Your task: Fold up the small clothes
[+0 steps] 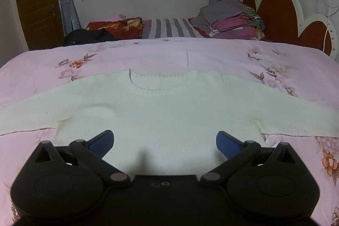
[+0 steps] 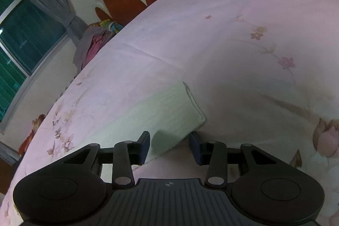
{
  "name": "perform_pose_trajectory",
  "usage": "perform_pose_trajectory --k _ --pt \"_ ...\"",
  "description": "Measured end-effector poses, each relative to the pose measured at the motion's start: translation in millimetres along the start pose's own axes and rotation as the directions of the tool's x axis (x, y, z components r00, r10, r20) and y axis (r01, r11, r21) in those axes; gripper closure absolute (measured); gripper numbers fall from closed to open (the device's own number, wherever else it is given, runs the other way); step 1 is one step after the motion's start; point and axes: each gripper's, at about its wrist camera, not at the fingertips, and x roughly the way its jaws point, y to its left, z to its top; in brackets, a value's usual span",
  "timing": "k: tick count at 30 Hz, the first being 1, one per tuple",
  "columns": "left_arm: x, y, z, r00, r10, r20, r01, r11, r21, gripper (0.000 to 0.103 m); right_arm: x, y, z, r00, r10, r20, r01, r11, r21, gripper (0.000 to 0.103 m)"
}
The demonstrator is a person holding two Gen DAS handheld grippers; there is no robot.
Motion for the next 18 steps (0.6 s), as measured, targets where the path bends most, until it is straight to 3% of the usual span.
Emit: perform_pose_trajectory --k 1,3,4,6,8,12,15,18 --pt "0 1 1 1.000 -0.001 -0.003 0.001 1.000 -0.001 0.000 2 1 1 1.000 -0.008 -0.001 0.008 1.000 -0.006 0.076" --pt "-2 5 3 1.000 0.001 -0.006 -0.001 1.000 -0.004 0.000 5 -2 5 1.000 -0.026 -0.001 0.026 1.000 -0.009 0.096" --pt "-3 7 4 1.000 0.004 -0.006 -0.004 1.000 -0.010 0.000 8 -3 8 0.999 -0.031 -0.006 0.031 0.999 -0.007 0.100" --pt "-7 14 5 1.000 0.021 0.005 -0.021 1.000 -0.019 0.000 4 0 15 0.999 -0.040 -0.008 0.040 0.999 -0.008 0.101" --pt "-9 23 1 0.999 0.046 0.010 -0.045 0.999 -0.018 0.000 -12 19 19 0.998 -0.008 0.061 0.015 0.993 -0.114 0.101" --pt "-9 48 -5 0.998 0.053 -0.028 -0.054 0.998 -0.015 0.000 11 23 23 0.994 -0.106 -0.036 0.101 0.989 -0.108 0.101" --pt "-1 67 -11 0.996 0.065 -0.067 -0.065 0.998 0.001 0.000 -3 44 19 0.999 -0.047 0.006 0.047 0.987 -0.155 0.101" --pt "6 88 -15 0.995 0.067 -0.076 -0.069 0.997 -0.022 0.000 -10 83 0 0.999 0.029 -0.014 -0.032 0.973 -0.230 0.100"
